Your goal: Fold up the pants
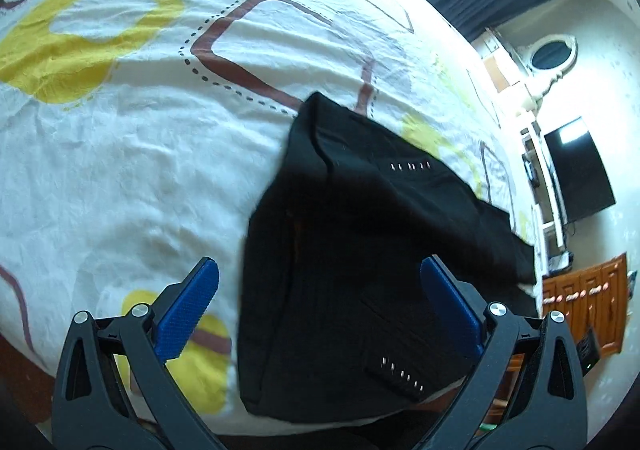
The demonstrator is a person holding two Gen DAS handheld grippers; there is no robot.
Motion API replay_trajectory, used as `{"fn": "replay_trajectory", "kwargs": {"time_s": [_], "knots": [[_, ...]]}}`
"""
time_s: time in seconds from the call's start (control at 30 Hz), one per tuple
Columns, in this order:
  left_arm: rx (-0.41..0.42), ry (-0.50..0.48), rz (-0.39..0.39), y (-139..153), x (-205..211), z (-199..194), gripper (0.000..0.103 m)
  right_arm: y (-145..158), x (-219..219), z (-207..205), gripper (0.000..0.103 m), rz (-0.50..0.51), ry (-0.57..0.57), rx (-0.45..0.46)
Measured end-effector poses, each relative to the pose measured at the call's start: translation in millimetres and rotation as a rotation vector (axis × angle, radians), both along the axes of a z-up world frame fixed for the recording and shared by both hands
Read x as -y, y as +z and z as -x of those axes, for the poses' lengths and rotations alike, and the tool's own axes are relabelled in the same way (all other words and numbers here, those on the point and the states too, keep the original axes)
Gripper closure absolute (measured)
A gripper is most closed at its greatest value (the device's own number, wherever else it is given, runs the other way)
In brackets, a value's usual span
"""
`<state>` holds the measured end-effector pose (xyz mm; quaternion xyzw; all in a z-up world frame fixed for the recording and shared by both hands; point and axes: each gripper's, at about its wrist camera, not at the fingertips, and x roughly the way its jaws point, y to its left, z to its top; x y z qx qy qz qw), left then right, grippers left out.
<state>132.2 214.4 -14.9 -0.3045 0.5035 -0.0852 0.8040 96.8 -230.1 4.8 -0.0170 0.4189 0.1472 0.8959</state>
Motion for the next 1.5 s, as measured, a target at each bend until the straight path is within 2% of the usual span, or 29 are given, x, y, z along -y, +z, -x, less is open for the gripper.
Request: {"fn": "replay_trajectory", "kwargs": {"time_s": [0.13, 0.2, 0.27, 0.43, 0.53, 0.63, 0.7, 0.77, 0.83, 0.87, 0.9, 0.97, 1.07, 1.17, 1.23, 1.27, 1.33, 1.37, 1.4, 1.43, 1.5], "knots": [[-0.035, -0.057, 0.156, -29, -20, -61, 0.002, -3, -6, -15, 0.006, -0.040, 0.040, -0.030], [-0.047, -0.087, 0.188, -41, -17, -89, 0.002, -7, -8, -22, 0.005, -0.059, 0.036, -0.046], [-0.018, -0.117, 0.205, -47, -12, -113, 0.002, -10, -7, -25, 0.006, -0.084, 0.035, -0.062], [0.045, -0.212, 0.321, -52, 6, -144, 0.002, -22, -5, -35, 0.006, -0.124, 0.051, -0.122], [0.070, -0.228, 0.366, -55, 10, -151, 0.002, -27, -4, -46, 0.006, -0.156, 0.072, -0.158], [0.083, -0.241, 0.352, -58, 12, -155, 0.002, -24, 3, -68, 0.005, -0.211, 0.096, -0.182], [0.087, -0.265, 0.312, -58, 17, -153, 0.003, -16, 10, -89, 0.005, -0.269, 0.146, -0.164], [0.082, -0.306, 0.268, -58, 25, -153, 0.006, -5, 12, -114, 0.005, -0.254, 0.209, -0.126], [0.070, -0.366, 0.215, -58, 36, -154, 0.017, 3, 10, -141, 0.005, -0.182, 0.293, -0.078], [0.060, -0.395, 0.184, -59, 41, -155, 0.027, 4, 9, -157, 0.006, -0.138, 0.315, -0.075], [0.047, -0.416, 0.152, -59, 45, -156, 0.032, 0, 8, -173, 0.006, -0.090, 0.327, -0.087], [0.032, -0.434, 0.113, -60, 48, -159, 0.036, -11, 7, -203, 0.006, -0.033, 0.357, -0.146], [0.026, -0.404, 0.152, -59, 39, -167, 0.047, -33, 2, -239, 0.006, 0.043, 0.416, -0.261], [0.006, -0.371, 0.200, -65, 32, -172, 0.050, -57, -1, -262, 0.006, 0.123, 0.426, -0.370], [0.007, -0.367, 0.201, -65, 33, -175, 0.050, -67, 0, -272, 0.006, 0.114, 0.422, -0.433], [0.011, -0.369, 0.195, -64, 34, -176, 0.050, -71, 0, -275, 0.008, 0.120, 0.421, -0.461], [0.016, -0.376, 0.169, -62, 37, -177, 0.056, -80, -3, -277, 0.052, 0.132, 0.440, -0.527], [0.012, -0.380, 0.140, -62, 38, -176, 0.068, -82, -4, -275, 0.071, 0.141, 0.451, -0.556], [0.005, -0.383, 0.108, -63, 39, -176, 0.082, -81, -5, -272, 0.078, 0.142, 0.447, -0.556], [0.000, -0.384, 0.086, -64, 38, -177, 0.088, -79, -7, -267, 0.085, 0.141, 0.456, -0.543], [0.009, -0.374, 0.092, -64, 33, -177, 0.092, -70, -10, -257, 0.087, 0.170, 0.456, -0.492]]}}
